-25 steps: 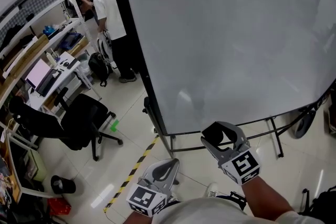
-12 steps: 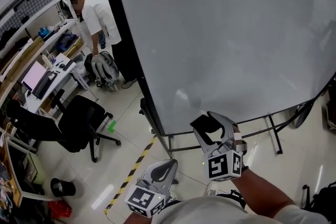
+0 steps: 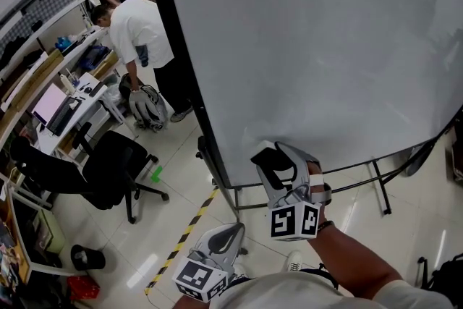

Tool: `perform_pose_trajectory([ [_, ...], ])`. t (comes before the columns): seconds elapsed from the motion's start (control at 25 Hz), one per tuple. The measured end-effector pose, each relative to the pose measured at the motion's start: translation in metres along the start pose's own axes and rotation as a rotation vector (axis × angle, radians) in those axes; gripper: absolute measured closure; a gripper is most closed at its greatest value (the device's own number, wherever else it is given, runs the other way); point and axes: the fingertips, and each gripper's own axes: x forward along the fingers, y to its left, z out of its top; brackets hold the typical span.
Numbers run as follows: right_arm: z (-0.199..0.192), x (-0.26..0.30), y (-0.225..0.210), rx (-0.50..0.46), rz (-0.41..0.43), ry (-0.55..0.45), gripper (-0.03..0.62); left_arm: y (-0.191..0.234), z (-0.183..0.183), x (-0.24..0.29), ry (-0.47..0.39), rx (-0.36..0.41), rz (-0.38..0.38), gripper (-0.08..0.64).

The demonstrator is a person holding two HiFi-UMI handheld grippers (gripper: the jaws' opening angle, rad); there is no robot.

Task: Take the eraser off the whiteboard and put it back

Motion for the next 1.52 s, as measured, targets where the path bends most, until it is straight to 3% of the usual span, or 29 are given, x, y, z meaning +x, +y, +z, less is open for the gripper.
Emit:
perform_pose_trajectory([
  [0.52, -0.005, 0.014, -0.002, -0.080, -0.101, 0.017, 0.344, 0.007, -0.004, -0.007, 0.003, -0.008, 0.024, 0.543],
  [1.24, -0.002, -0.011, -0.004, -0.040, -0.074, 0.014, 0.324, -0.001, -0.002, -0.006, -0.005, -0.013, 0.012, 0.543],
  [1.4, -0.002, -0.034, 0.000, 0.017, -0.039, 0.001, 0.327, -0.003, -0.006, -0.003, -0.007, -0.004, 0.006, 0.543],
  [1.44, -0.002, -0.041, 0.002, 0.055, -0.009, -0.012, 0.364, -0.002, -0.005, -0.001, -0.007, -0.003, 0.007, 0.543],
  [1.52, -0.001, -0.054, 0.010, 0.174, 0.092, -0.059, 0.580, -0.001, -0.003, 0.003, -0.011, -0.005, 0.009, 0.543],
])
